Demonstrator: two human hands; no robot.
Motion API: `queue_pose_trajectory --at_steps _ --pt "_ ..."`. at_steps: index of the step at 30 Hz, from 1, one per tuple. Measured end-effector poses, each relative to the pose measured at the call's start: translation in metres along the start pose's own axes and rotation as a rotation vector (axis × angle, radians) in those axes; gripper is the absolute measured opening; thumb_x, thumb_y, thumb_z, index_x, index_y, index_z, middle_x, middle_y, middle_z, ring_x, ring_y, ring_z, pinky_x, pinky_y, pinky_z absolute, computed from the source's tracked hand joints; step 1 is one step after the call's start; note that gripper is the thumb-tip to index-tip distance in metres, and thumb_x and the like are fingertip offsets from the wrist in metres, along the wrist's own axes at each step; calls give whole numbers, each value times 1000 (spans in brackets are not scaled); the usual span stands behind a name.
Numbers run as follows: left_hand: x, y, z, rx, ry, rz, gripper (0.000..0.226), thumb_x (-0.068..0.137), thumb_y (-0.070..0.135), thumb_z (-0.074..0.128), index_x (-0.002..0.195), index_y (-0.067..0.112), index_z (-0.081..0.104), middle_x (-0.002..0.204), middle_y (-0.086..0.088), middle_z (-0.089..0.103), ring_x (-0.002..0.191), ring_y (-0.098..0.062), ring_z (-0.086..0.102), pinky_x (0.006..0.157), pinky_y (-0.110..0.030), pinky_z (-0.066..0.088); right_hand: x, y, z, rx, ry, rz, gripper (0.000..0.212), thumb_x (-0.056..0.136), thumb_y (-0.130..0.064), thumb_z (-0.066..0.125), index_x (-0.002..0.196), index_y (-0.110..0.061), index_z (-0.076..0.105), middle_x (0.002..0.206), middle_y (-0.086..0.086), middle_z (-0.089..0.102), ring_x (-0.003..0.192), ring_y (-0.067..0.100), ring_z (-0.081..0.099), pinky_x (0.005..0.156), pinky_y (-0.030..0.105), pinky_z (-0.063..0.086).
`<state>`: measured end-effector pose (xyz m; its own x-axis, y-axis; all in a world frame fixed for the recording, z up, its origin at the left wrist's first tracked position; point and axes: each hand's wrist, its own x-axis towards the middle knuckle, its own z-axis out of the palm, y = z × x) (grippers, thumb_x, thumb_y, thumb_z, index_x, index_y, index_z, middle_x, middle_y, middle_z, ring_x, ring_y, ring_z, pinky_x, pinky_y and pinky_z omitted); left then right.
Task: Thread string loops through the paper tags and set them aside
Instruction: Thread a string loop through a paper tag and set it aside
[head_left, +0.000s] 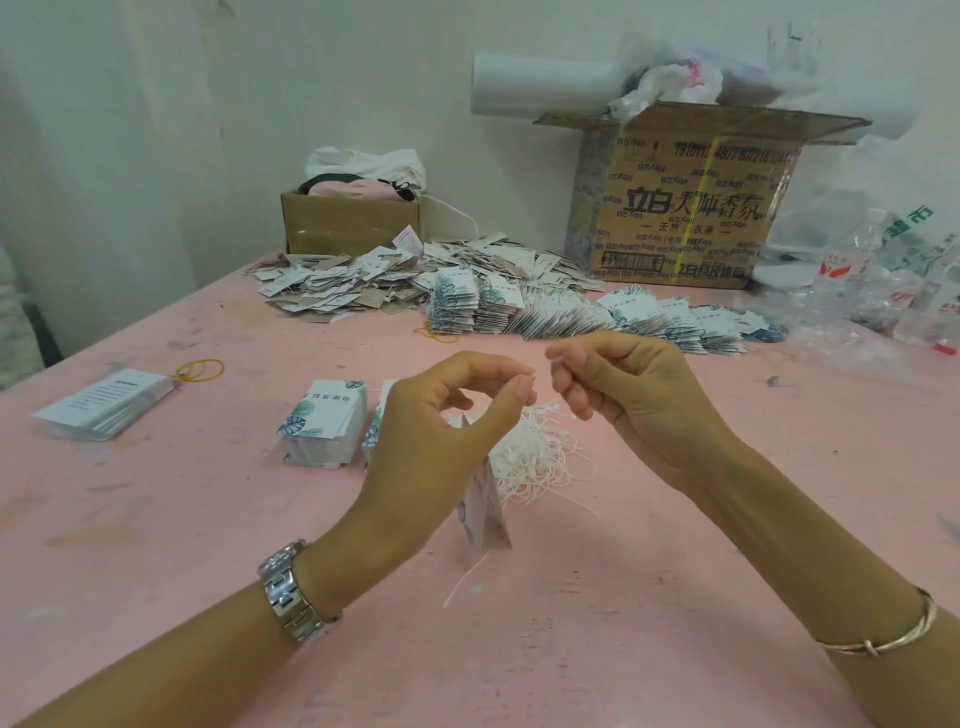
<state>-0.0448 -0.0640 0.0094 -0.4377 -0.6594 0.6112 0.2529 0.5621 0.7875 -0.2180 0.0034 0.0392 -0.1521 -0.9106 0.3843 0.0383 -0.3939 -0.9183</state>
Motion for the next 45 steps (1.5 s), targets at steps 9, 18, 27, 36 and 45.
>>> queue_pose_trajectory --at_steps 9,18,27,36,45 --pt "1 3 -1 74 -8 16 6 84 27 74 83 32 73 74 17 71 73 3 61 74 -13 40 -6 -4 7 -254 32 -63 16 75 -30 74 71 -14 74 59 5 64 45 12 48 40 19 33" --pt "0 3 -1 141 -15 1 6 85 28 74 83 33 71 73 21 69 72 6 60 71 -7 35 -8 -3 11 -273 34 -71 17 82 -23 68 78 -7 71 60 3 63 44 8 43 43 15 33" --pt "-1 3 -1 152 -13 -19 9 85 25 74 82 33 71 72 21 68 72 5 59 72 -7 34 -7 -1 12 -324 32 -159 17 82 -21 69 78 -4 70 59 3 63 45 10 42 45 18 34" --pt "-1 5 -2 230 -35 3 9 85 44 67 85 35 68 78 20 70 81 5 63 74 0 36 -9 7 15 -651 97 -382 20 85 -23 68 79 -4 69 61 5 64 52 28 56 48 45 45" --pt "0 4 -6 284 -90 28 10 90 26 69 84 32 64 82 17 67 88 0 60 72 -3 38 -11 17 19 -441 55 -213 18 86 -28 65 77 -12 65 56 -3 59 50 11 45 48 26 33"
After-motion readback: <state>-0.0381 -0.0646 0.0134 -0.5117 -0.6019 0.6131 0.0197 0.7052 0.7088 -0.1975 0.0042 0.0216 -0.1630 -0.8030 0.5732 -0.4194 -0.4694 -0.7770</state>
